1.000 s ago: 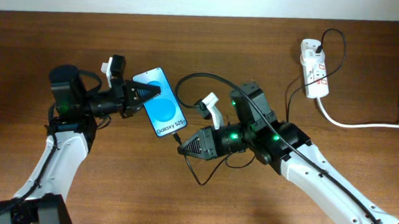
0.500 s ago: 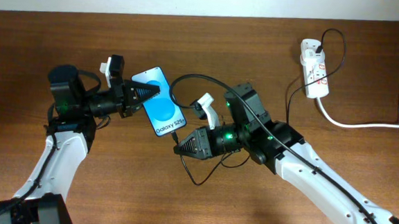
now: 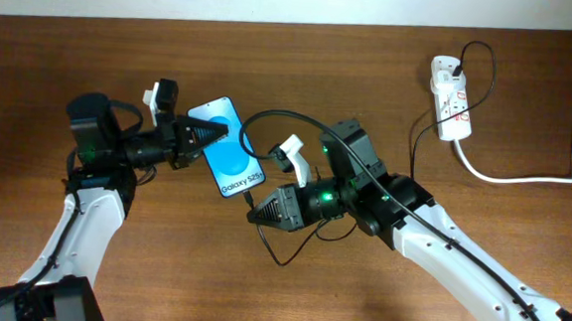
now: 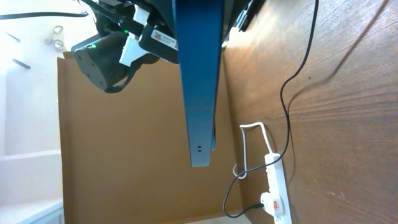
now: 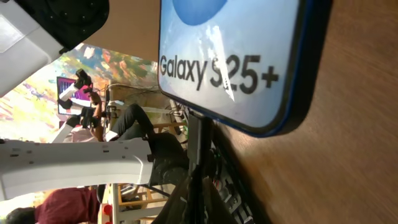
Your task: Plug charger to phone and switch on socket
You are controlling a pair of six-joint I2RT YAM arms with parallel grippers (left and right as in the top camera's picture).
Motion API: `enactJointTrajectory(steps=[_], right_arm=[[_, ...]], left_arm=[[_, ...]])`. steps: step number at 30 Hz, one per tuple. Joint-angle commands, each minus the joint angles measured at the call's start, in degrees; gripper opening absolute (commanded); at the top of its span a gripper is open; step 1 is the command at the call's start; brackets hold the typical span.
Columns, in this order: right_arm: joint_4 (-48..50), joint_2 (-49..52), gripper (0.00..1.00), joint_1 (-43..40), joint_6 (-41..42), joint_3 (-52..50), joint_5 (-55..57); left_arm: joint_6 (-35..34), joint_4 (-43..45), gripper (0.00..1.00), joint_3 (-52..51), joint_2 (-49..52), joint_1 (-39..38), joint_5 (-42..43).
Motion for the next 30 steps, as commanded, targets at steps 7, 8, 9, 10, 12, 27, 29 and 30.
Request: enactJointTrajectory(steps=[7,8,9,10,12,27,29,30], right_arm=[[5.2,1.0,0.04,-0.6,0.9,0.9,4.5],[5.2,1.0,0.04,-0.6,0.9,0.9,4.4],[5.2,1.0,0.04,-0.6,0.9,0.9,4.4],[5.0,1.0,0.04,-0.6,0.8,0.9,4.7],[5.2,1.0,0.04,-0.6,0.6,0.9,5.3],[10.6,1.0,0.04,-3.4,0.9,1.0,4.6],[11.1,1.0,0.04,-3.4,0.9,1.0,4.6],[11.7,1.0,0.04,-3.5,0.9,1.0,4.6]], left_arm=[[1.9,-0.3,0.00,0.7,-0.1,-2.0,10.0],[2.3,-0.3,0.00,0.7,-0.1,-2.4,10.0],[2.3,-0.3,0.00,0.7,-0.1,-2.6,9.9],[2.3,-0.3,0.00,0.7,-0.1,-2.6,10.0],[2.3,-0.3,0.00,0.7,-0.1,-2.6,10.0],[2.3,-0.3,0.00,0.6,-0.1,-5.3,10.0],[2.6,-0.3,0.00,0.6,-0.1,-6.3,10.0],[3.3,-0.3,0.00,0.6,-0.1,-6.7,10.0]])
